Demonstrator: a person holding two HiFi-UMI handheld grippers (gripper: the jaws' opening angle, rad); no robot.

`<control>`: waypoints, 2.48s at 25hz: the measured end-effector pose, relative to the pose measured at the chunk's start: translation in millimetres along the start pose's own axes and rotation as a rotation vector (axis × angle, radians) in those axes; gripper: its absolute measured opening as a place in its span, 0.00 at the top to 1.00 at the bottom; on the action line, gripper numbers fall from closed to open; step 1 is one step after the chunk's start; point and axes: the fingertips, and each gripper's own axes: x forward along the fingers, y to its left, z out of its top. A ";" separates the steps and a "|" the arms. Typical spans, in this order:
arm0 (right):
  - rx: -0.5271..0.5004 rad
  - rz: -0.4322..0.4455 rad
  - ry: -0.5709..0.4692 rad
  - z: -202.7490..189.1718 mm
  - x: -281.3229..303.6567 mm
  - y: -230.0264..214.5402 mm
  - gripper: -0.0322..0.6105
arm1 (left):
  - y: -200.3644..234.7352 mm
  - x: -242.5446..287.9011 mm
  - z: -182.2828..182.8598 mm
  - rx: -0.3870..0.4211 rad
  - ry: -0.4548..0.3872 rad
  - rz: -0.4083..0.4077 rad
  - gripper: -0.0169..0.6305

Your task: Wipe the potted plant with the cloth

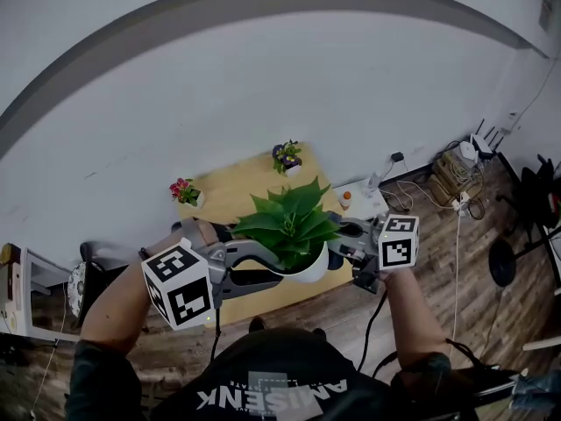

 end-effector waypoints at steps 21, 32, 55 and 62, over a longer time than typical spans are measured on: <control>-0.011 0.292 -0.114 48.3 -9.8 48.6 0.88 | -5.5 -9.0 57.6 -0.232 -0.293 0.030 0.92; 0.105 0.484 -0.204 47.8 -15.0 55.8 0.88 | 7.9 -26.4 46.4 -0.367 -0.384 0.010 0.92; 0.201 0.380 -0.326 9.1 -68.7 26.9 0.88 | 37.1 -11.4 -0.3 -0.626 -0.592 0.045 0.92; 0.194 0.128 -0.409 4.2 -76.4 -15.5 0.88 | 54.6 -12.3 -4.6 -0.682 -0.614 0.102 0.92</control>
